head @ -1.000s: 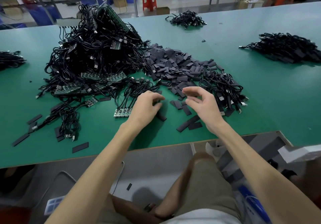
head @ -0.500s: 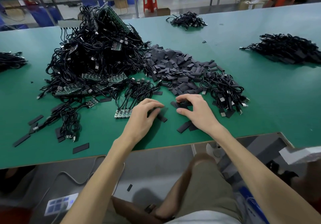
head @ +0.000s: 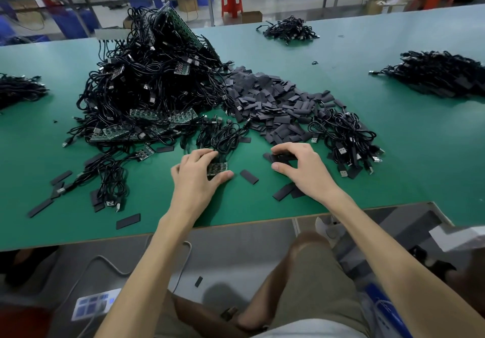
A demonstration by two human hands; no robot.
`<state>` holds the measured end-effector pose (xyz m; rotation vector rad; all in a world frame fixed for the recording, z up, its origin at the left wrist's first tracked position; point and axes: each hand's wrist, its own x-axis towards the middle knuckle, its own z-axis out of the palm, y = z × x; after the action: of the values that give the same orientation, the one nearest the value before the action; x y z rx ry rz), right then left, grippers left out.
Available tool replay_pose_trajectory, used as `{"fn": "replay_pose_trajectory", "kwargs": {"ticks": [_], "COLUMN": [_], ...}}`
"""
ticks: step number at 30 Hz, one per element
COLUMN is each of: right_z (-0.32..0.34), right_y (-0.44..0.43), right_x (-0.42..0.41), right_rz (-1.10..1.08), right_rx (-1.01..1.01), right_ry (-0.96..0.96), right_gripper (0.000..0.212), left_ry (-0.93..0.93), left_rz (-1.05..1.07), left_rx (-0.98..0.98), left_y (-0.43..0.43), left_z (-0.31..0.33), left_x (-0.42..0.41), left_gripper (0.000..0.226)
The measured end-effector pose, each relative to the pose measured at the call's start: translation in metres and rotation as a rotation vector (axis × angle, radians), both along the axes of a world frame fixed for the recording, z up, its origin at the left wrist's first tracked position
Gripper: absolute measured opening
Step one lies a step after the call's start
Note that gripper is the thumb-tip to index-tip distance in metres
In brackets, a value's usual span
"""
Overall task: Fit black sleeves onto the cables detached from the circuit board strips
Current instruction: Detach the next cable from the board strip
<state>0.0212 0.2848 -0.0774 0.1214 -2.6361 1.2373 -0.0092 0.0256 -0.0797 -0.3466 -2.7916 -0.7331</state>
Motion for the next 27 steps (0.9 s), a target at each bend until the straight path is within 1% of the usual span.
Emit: {"fn": "replay_pose_trajectory", "kwargs": {"ticks": [2, 4, 7, 10, 12, 15, 19, 21, 23, 25, 27], "right_z": [0.0, 0.001, 0.003, 0.003, 0.003, 0.003, 0.004, 0.006, 0.007, 0.007, 0.006], "right_y": [-0.001, -0.001, -0.003, -0.005, -0.006, -0.007, -0.008, -0.008, -0.009, -0.01, -0.011], "right_x": [0.0, 0.001, 0.002, 0.003, 0.003, 0.003, 0.005, 0.006, 0.007, 0.008, 0.009], "right_rz": [0.007, 0.021, 0.06, 0.092, 0.104, 0.109, 0.112, 0.128, 0.135, 0.122, 0.116], "right_rx": [0.019, 0.036, 0.083, 0.13, 0.144, 0.138, 0.116, 0.107, 0.11, 0.104, 0.101], "right_ry": [0.005, 0.004, 0.012, 0.031, 0.043, 0.048, 0.084, 0.118, 0.151, 0.171, 0.176], "right_gripper": [0.037, 0.039, 0.041, 0.04, 0.037, 0.038, 0.043, 0.039, 0.03, 0.021, 0.017], "left_ry": [0.038, 0.101, 0.126, 0.092, 0.105, 0.192, 0.268, 0.282, 0.291, 0.293, 0.298], "left_rz": [-0.015, -0.056, -0.155, -0.191, -0.196, -0.204, -0.174, -0.217, -0.24, -0.246, -0.258], "left_rx": [-0.025, -0.11, -0.195, -0.164, -0.186, -0.21, -0.168, -0.143, -0.128, -0.119, -0.121], "left_y": [0.002, 0.007, 0.015, 0.018, 0.022, 0.027, 0.033, 0.038, 0.041, 0.042, 0.043], "left_z": [0.002, 0.003, 0.006, 0.009, 0.01, 0.01, 0.013, 0.012, 0.009, 0.009, 0.01], "left_x": [0.004, 0.008, 0.013, 0.012, 0.012, 0.014, 0.012, 0.013, 0.014, 0.014, 0.016], "left_gripper": [0.057, 0.048, 0.046, 0.046, 0.043, 0.029, 0.023, 0.019, 0.018, 0.025, 0.033]}}
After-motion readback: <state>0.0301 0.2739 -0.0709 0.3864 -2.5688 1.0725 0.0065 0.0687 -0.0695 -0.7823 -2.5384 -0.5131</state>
